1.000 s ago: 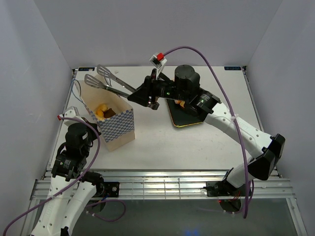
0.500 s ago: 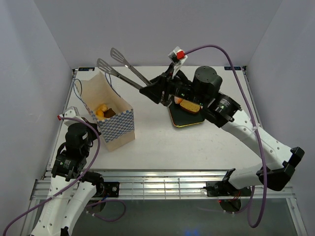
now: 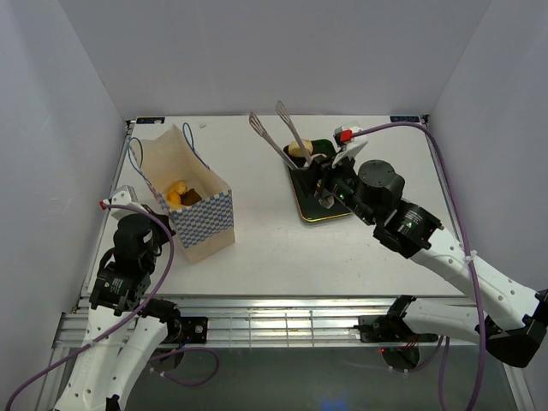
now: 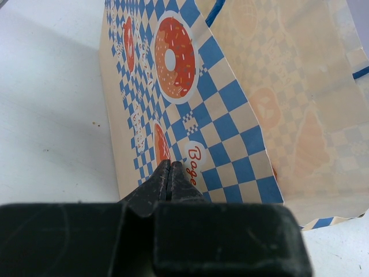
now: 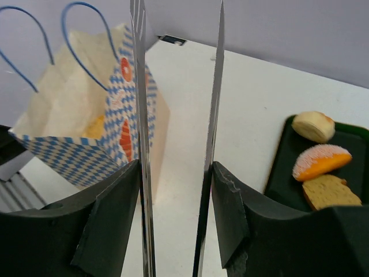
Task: Place the fake bread into the paper bag
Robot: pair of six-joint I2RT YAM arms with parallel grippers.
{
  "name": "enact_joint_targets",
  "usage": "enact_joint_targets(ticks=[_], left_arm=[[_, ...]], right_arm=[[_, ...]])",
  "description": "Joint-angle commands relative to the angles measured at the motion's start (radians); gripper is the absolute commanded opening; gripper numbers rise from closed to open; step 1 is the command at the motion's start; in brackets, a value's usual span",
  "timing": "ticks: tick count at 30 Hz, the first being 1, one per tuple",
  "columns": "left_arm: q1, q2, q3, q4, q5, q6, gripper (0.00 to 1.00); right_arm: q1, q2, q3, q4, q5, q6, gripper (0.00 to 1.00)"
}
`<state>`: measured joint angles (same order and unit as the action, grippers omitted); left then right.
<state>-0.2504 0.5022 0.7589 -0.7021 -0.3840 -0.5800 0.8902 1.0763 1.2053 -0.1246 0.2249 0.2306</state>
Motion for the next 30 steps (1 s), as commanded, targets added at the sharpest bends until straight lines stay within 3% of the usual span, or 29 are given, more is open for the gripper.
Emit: enact_joint_targets(ticks=[1, 8, 17, 24, 30], left_arm=[[0.008, 0.001, -0.007, 0.016, 0.007, 0.006, 0.0], [0.008, 0.006, -0.009, 0.018, 0.008, 0.009, 0.0], [0.008, 0.01, -0.006, 0.016, 0.011, 0.009, 0.0], [0.008, 0.002, -0.007, 0.018, 0.008, 0.009, 0.0], [0.008, 0.006, -0.007, 0.016, 0.011, 0.011, 0.0]], right_arm=[[-0.008, -0.07, -0.05, 0.014, 0.201, -0.007, 0.57], [-0.077, -0.119, -0.151, -0.096, 0.355, 0.068, 0.57], [-0.387, -0.211, -0.381, -0.098, 0.208, 0.154, 0.58], [-0.646, -0.173, -0.498, -0.096, 0.039, 0.203, 0.59], [-0.734, -0.113, -0.555, -0.058, -0.038, 0.207, 0.59]])
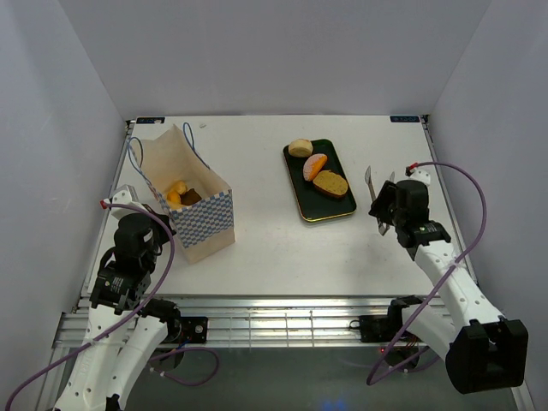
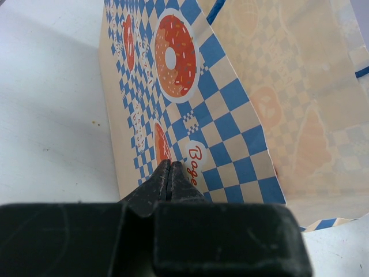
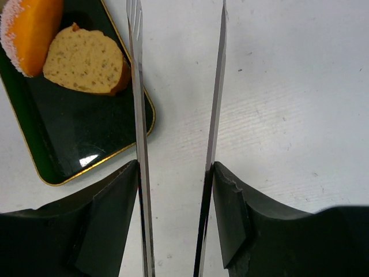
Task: Place the fake bread into the paper bag
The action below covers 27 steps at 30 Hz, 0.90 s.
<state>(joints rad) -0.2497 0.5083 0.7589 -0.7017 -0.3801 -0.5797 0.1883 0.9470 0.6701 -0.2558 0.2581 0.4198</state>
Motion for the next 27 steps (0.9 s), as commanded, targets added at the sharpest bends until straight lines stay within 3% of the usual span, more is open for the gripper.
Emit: enact_joint_targets(ticks=[1, 27], left_arm=[[0.007, -0.001, -0.007, 0.016, 0.009, 0.011, 0.0], [0.007, -0.001, -0.009, 0.022, 0.018, 0.017, 0.0]], right_arm=[[-0.041, 0.027, -0.027, 0.084, -0.082, 0.016, 0.59], [-0.089, 0.24, -0.089, 0.141, -0.12, -0.038, 0.65]])
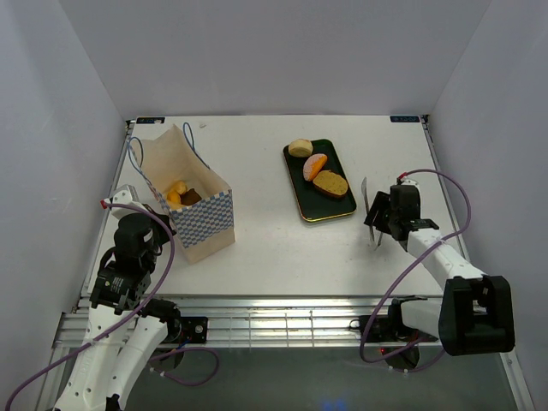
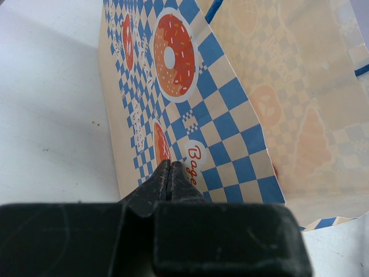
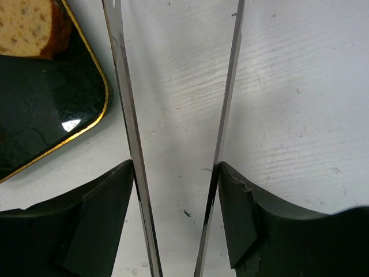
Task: Place the fake bread into the paper bag
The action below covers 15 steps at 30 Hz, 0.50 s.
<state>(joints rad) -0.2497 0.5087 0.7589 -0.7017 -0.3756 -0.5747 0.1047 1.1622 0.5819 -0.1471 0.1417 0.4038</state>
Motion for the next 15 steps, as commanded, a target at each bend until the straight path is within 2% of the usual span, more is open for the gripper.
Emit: enact_joint_targets(ticks=[1, 15], left_arm=[[0.007, -0.004, -0.01, 0.022, 0.014, 0.01, 0.0], [0.007, -0.004, -0.01, 0.024, 0.014, 0.012, 0.0]], right_arm=[[-0.005, 0.043, 0.002, 0.029, -0.004, -0.023, 0.66], [-0.005, 0.128, 0.016, 0.007, 0.006, -0.049, 0.7]])
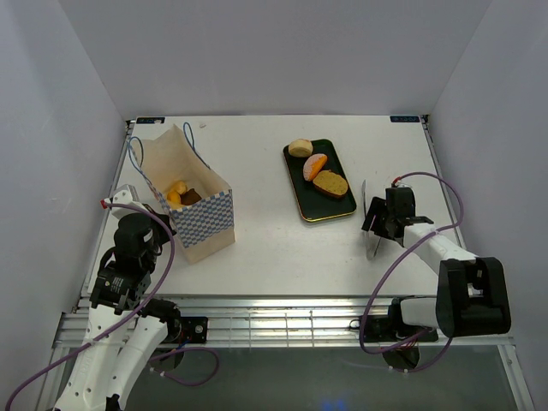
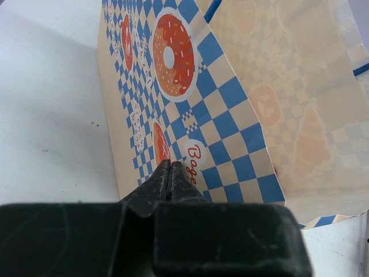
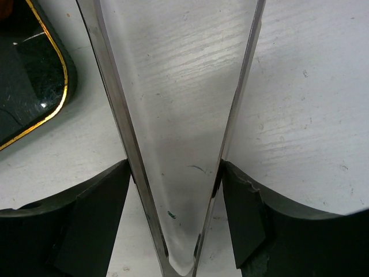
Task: Place the fake bread into the paper bag
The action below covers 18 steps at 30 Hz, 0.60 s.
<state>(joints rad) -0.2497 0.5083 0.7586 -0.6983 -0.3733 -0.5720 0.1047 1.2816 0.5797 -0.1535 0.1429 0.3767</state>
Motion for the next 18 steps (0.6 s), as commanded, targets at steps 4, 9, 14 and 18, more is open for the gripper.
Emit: enact_joint_targets(ticks=[4, 9, 14, 18], left_arm=[[0.006, -0.007, -0.01, 0.02, 0.01, 0.009, 0.0], [0.007, -0.007, -0.01, 0.02, 0.008, 0.009, 0.0], [0.007, -0.011, -0.012, 0.02, 0.007, 0.009, 0.0], [0.007, -0.014, -0.01, 0.019, 0.005, 0.009, 0.0]], right_arm=[[-0.005, 0.025, 0.029, 0.006, 0.0, -0.028, 0.73], [-0.005, 0.041, 0.039, -0.006, -0.009, -0.039, 0.82], [-0.005, 0.024, 0.043, -0.012, -0.014, -0.041, 0.88], [-0.005, 0.005, 0.06, -0.047, -0.016, -0.042, 0.93]])
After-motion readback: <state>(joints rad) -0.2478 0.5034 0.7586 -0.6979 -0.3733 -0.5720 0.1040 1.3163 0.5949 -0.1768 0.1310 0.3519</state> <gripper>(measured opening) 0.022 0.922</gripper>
